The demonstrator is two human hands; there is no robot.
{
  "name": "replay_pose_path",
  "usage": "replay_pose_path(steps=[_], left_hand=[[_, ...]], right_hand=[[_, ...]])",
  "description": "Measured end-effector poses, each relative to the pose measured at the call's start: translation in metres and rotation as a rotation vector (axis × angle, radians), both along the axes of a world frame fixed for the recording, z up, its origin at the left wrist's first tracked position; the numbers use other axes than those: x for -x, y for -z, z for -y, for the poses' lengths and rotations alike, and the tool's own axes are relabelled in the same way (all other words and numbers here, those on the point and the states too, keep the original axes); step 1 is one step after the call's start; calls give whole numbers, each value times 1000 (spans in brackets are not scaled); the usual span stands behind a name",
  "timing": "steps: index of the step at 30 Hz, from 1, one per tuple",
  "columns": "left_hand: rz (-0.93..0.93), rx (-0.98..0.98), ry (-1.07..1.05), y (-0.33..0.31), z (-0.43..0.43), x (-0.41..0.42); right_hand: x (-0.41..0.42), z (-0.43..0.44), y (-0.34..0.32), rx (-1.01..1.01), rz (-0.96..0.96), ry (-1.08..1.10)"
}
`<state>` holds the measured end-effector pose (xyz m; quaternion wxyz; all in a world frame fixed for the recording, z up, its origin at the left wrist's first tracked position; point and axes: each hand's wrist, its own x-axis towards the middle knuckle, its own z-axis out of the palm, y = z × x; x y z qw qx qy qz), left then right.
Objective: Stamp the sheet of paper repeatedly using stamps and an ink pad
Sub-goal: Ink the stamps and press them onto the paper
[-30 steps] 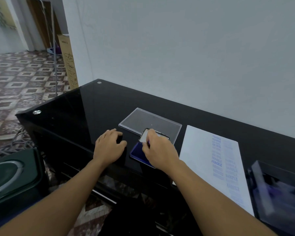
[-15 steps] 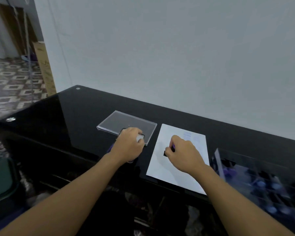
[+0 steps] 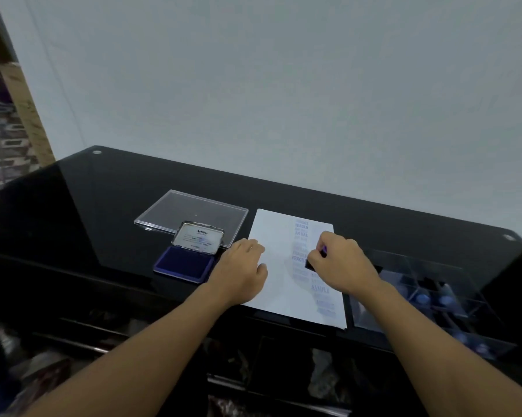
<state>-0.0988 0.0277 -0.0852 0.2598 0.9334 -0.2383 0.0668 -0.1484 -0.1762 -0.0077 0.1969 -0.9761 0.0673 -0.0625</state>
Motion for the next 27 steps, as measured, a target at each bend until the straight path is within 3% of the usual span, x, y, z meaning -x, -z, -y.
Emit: replay_pose_path(steps=[13,27], left_hand=[[20,-17,-5,24,1,-2],[21,-13,-10,25,-1,-1]], right_hand=[[-20,-6,22,45,-201,-65],[-28,-13,24,121,-247,-99]])
